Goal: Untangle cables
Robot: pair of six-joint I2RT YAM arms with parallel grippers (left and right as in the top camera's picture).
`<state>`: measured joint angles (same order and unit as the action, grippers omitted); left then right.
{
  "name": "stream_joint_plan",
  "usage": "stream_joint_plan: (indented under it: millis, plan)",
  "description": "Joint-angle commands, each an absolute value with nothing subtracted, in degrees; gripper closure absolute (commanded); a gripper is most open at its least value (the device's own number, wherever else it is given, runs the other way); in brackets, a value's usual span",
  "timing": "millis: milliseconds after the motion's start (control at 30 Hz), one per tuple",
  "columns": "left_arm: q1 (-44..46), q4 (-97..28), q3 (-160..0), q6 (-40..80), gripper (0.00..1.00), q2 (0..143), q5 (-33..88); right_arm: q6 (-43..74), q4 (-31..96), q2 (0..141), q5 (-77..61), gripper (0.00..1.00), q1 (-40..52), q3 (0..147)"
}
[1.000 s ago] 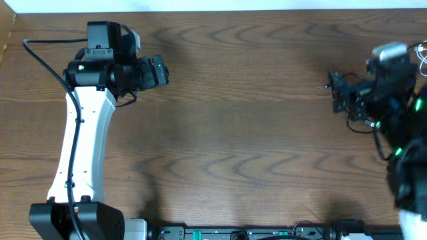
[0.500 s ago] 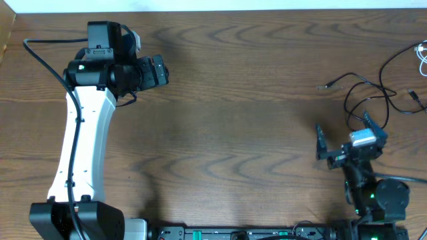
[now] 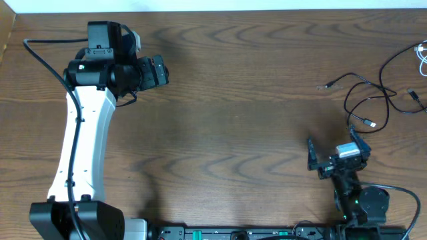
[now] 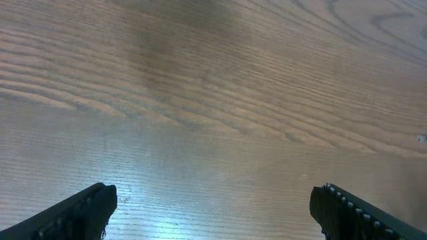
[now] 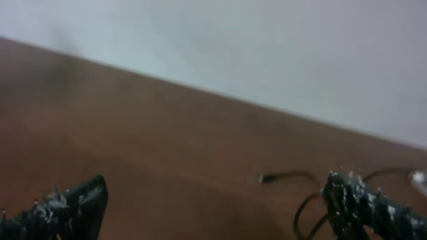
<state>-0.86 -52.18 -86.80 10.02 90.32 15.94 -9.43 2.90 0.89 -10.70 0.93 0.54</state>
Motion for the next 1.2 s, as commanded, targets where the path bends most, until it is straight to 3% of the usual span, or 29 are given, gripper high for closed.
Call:
stream_joint_plan:
  millis: [0, 1167]
  plan:
    - [-0.9, -52.2, -87.1, 9.2, 0.02, 90.6, 15.4, -8.2, 3.4, 0.3, -11.1, 0.01, 0.8, 0.3]
    - [-0.8, -55.9, -86.5, 9.2, 0.02, 87.4, 11.8, -8.2, 3.4, 0.4, -11.1, 0.01, 0.8, 0.3]
